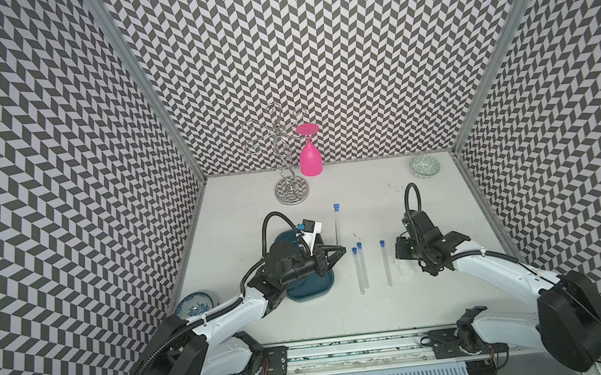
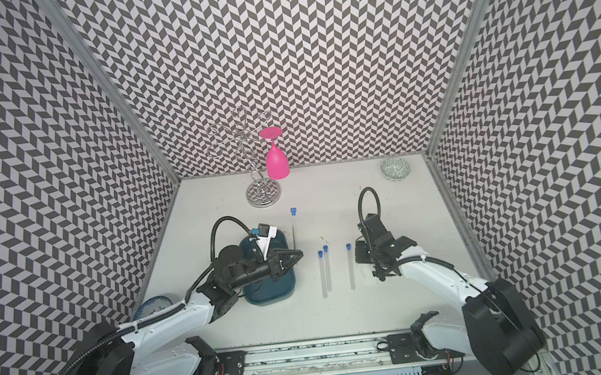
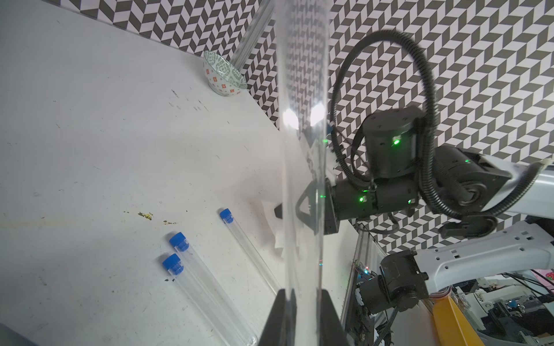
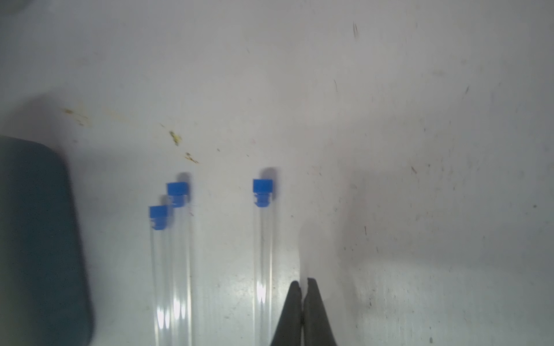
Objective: Wipe the exteriors of test tubes
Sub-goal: Pick up the cleaning item at the center of the board, then place the cleaning item at the center of the board.
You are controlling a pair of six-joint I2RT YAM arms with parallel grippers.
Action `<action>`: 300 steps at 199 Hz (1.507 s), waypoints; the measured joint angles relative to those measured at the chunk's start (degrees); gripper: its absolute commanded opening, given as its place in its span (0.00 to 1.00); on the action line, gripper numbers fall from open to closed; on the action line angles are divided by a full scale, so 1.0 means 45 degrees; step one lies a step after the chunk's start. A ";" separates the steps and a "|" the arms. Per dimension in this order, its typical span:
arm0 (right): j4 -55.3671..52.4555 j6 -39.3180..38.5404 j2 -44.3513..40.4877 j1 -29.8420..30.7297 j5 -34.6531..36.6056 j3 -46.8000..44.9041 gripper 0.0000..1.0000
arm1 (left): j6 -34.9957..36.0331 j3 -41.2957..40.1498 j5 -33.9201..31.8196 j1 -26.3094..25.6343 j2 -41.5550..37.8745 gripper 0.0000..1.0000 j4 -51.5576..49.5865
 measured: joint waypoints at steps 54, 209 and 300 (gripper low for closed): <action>0.1938 -0.0491 -0.2200 0.0000 -0.2905 0.1273 0.03 | 0.0141 0.0126 0.0306 0.0000 0.0471 0.05 -0.0219; 0.3721 0.0257 -0.0763 0.0126 -0.4639 -0.0418 0.01 | 0.0141 0.0389 0.0461 -0.0146 0.0209 0.05 -0.0403; 0.2759 0.1088 -0.0214 -0.1268 -0.3157 -0.2783 0.25 | 0.0141 0.0257 0.0408 -0.0151 0.0165 0.05 -0.0491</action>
